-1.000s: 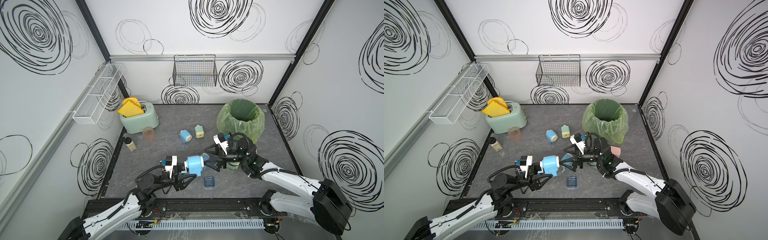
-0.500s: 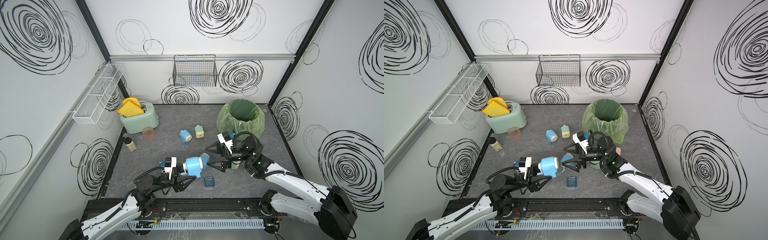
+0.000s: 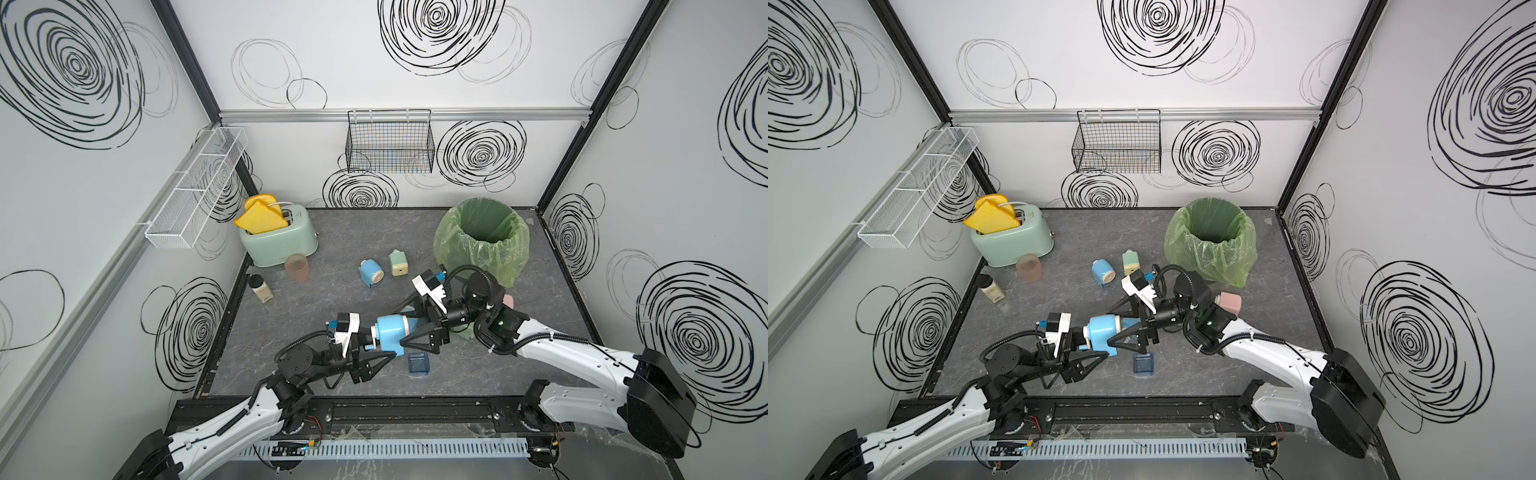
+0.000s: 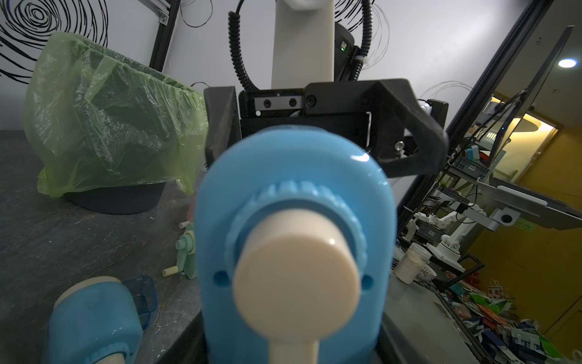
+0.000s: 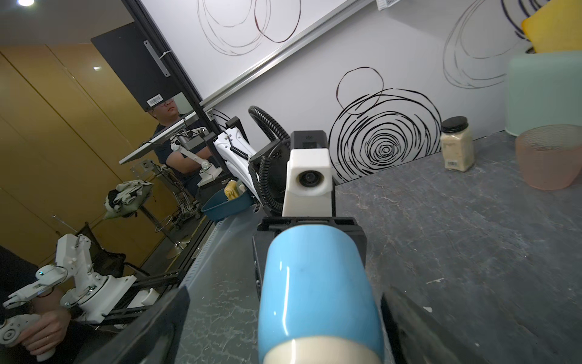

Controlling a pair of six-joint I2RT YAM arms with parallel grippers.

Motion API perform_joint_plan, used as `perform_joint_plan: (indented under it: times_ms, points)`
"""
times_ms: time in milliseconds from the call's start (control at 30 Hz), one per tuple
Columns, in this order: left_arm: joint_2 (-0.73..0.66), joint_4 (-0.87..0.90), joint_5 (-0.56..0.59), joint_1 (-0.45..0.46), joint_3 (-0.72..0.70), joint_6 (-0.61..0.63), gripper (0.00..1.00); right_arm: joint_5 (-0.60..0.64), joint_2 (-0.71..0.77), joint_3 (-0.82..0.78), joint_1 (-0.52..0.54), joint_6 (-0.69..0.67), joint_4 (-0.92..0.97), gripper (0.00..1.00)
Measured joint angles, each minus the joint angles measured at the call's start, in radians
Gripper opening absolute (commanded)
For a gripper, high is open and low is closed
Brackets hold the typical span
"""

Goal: Take out the pencil sharpener tray and clean the shavings
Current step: Place the pencil sharpener at the center of the board.

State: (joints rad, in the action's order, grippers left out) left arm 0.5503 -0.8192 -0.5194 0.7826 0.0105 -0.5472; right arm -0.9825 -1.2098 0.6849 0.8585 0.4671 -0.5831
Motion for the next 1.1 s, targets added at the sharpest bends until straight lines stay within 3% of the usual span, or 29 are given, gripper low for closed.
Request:
perform_joint_plan:
  times_ms: [100, 233, 433, 500, 567, 600, 633, 767, 867, 967, 1100]
  points:
    - [-0.003, 0.000, -0.002, 0.000, 0.000, 0.000, 0.29, 0.005, -0.036, 0.006, 0.020, 0.011, -0.021, 0.88]
    - [-0.016, -0.001, -0.003, 0.000, 0.000, 0.001, 0.29, 0.015, -0.054, 0.006, 0.029, 0.023, -0.027, 0.65]
    - [-0.003, -0.018, -0.004, 0.001, 0.000, 0.001, 0.32, 0.022, -0.056, 0.007, 0.029, 0.022, -0.031, 0.45]
    - [0.000, -0.018, -0.003, 0.001, 0.000, 0.001, 0.45, 0.023, -0.056, 0.007, 0.029, 0.021, -0.031, 0.43]
    - [-0.001, -0.016, 0.005, 0.001, 0.001, 0.001, 0.73, 0.033, -0.048, 0.003, 0.030, 0.016, -0.029, 0.40]
    - [-0.003, -0.011, 0.010, 0.002, 0.002, 0.000, 0.91, 0.041, -0.041, -0.001, 0.031, 0.003, -0.024, 0.40]
    - [-0.008, 0.003, 0.025, 0.000, 0.002, -0.002, 0.98, 0.059, -0.027, -0.008, 0.035, -0.009, -0.010, 0.39]
    - [-0.070, 0.085, 0.081, -0.040, 0.002, -0.038, 0.97, 0.147, 0.037, -0.054, 0.036, -0.078, 0.024, 0.38]
    - [-0.147, 0.207, 0.109, -0.133, 0.021, -0.078, 0.97, 0.243, 0.078, -0.114, 0.028, -0.114, 0.021, 0.37]
    - [-0.172, 0.331, 0.143, -0.300, 0.080, -0.134, 0.97, 0.283, 0.098, -0.187, 0.041, -0.143, 0.022, 0.37]
    - [-0.077, 0.451, 0.132, -0.523, 0.188, -0.185, 0.97, 0.350, 0.094, -0.257, 0.101, -0.189, 0.019, 0.37]
